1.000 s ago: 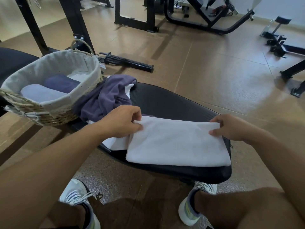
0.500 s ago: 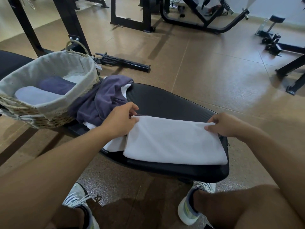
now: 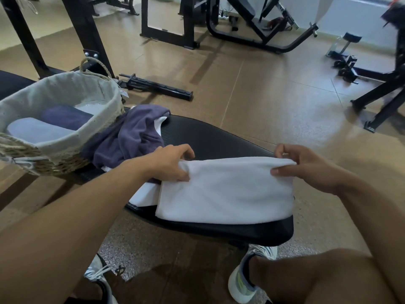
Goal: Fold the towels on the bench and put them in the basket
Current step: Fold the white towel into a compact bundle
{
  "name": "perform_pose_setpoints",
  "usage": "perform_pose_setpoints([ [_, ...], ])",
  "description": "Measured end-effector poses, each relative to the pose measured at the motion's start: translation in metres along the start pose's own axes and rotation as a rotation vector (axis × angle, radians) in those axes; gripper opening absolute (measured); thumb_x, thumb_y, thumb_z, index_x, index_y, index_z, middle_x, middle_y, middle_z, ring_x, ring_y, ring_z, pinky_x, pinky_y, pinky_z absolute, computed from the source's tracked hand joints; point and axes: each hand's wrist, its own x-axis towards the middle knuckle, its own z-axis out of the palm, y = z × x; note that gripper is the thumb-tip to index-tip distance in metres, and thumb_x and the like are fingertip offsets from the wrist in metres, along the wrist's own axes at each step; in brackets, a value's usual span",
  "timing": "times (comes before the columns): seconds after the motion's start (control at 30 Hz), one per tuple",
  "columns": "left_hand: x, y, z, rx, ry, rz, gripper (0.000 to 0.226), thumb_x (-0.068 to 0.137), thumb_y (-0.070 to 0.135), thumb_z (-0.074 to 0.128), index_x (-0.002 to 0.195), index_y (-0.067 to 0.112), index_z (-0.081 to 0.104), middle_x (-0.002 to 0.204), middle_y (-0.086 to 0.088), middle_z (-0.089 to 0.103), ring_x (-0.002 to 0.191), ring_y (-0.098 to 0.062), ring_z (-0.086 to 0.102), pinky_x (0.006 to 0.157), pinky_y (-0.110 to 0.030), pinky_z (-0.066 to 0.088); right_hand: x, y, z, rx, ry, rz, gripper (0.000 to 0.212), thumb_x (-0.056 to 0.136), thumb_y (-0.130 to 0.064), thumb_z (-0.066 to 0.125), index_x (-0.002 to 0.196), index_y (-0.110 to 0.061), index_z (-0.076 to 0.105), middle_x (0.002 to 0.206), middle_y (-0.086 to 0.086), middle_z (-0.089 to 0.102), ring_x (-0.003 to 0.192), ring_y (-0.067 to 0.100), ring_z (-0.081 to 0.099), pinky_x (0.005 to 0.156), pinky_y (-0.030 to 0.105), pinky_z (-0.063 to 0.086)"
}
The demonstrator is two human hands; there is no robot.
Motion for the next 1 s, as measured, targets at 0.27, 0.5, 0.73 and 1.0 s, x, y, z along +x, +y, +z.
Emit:
perform_pose_setpoints([
  [0.27, -0.006, 0.009, 0.007, 0.101, 0.072, 0.268, 0.021, 0.074, 0.028, 0.076, 0.084, 0.035, 0.058, 0.110, 0.014, 0.058, 0.110, -0.013, 0.045, 0.091, -0.034, 0.034, -0.022, -0.038, 0.002, -0.044, -0.101, -0.136, 0.026, 0.085, 0.005, 0.071, 0.081, -0.004, 0.047, 0.074, -0.001, 0.063, 0.069, 0.009, 0.059, 0.058, 0.019, 0.046],
  [0.5, -0.028, 0.006, -0.016, -0.234, 0.011, 0.155, 0.016, 0.084, 0.048, 0.075, 0.081, 0.033, 0.070, 0.080, 0.016, 0.071, 0.072, -0.002, 0.066, 0.061, -0.018, 0.049, -0.014, -0.008, -0.013, -0.185, 0.017, 0.112, 0.027, 0.090, -0.002, 0.069, 0.107, -0.022, 0.073, 0.104, -0.003, 0.077, 0.097, 0.017, 0.073, 0.077, 0.031, 0.058],
  [0.73, -0.035, 0.006, -0.008, -0.196, 0.000, 0.071, 0.034, 0.103, 0.042, 0.049, 0.091, 0.020, 0.071, 0.077, 0.004, 0.067, 0.065, -0.004, 0.058, 0.059, -0.019, 0.043, 0.006, -0.005, 0.009, -0.498, -0.099, 0.228, 0.034, 0.103, -0.025, 0.043, 0.093, -0.020, 0.075, 0.093, -0.006, 0.075, 0.092, 0.017, 0.071, 0.088, 0.039, 0.055],
  [1.0, -0.040, -0.001, -0.019, -0.281, 0.139, 0.042, 0.021, 0.079, 0.045, 0.080, 0.082, 0.027, 0.070, 0.081, 0.007, 0.070, 0.073, -0.006, 0.066, 0.061, -0.032, 0.059, 0.016, -0.006, 0.012, -0.514, 0.200, 0.042, 0.010, 0.087, -0.041, 0.074, 0.080, -0.035, 0.070, 0.076, -0.011, 0.070, 0.074, 0.007, 0.067, 0.062, 0.025, 0.048],
])
